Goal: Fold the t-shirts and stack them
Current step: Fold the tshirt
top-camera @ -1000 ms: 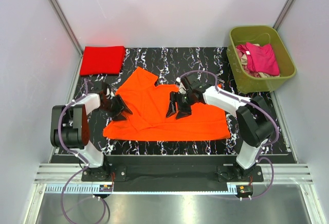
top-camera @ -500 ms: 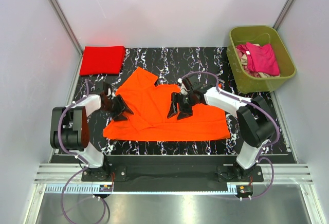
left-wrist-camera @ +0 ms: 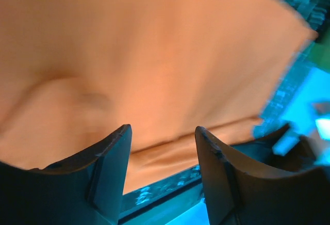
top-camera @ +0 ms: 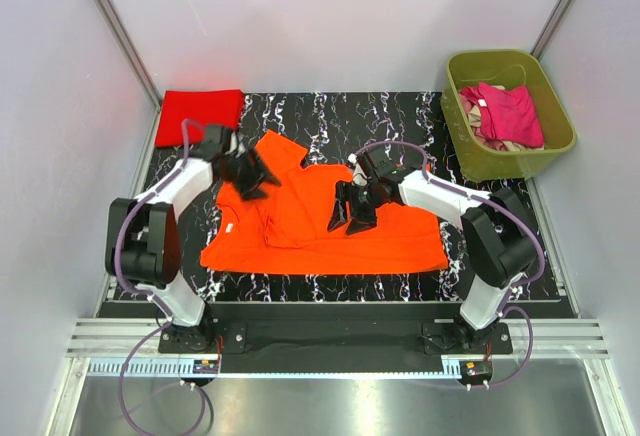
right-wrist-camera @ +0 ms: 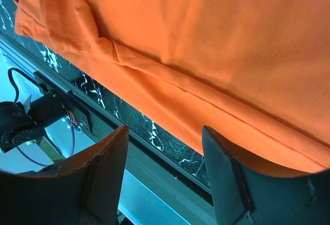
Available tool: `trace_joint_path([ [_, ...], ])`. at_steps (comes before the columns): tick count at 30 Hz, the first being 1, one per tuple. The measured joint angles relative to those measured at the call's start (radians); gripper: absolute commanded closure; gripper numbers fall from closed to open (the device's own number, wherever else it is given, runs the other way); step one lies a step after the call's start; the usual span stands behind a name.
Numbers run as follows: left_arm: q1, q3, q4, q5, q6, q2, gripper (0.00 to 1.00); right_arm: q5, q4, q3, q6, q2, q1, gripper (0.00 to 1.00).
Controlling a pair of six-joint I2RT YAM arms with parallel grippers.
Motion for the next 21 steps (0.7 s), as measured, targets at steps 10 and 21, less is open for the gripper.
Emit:
trace_joint_path([
  [10, 0.043, 0.091, -0.035, -0.005, 0.138, -0.087, 0.39, -0.031, 0.018, -0.001, 0.010, 0.000, -0.012, 0.34],
  [21, 0.179, -0.207, -0.113, 0.025, 0.228, -0.224, 0.51, -0.046, 0.030, 0.283, -0.014, 0.213, 0.100, 0.54],
])
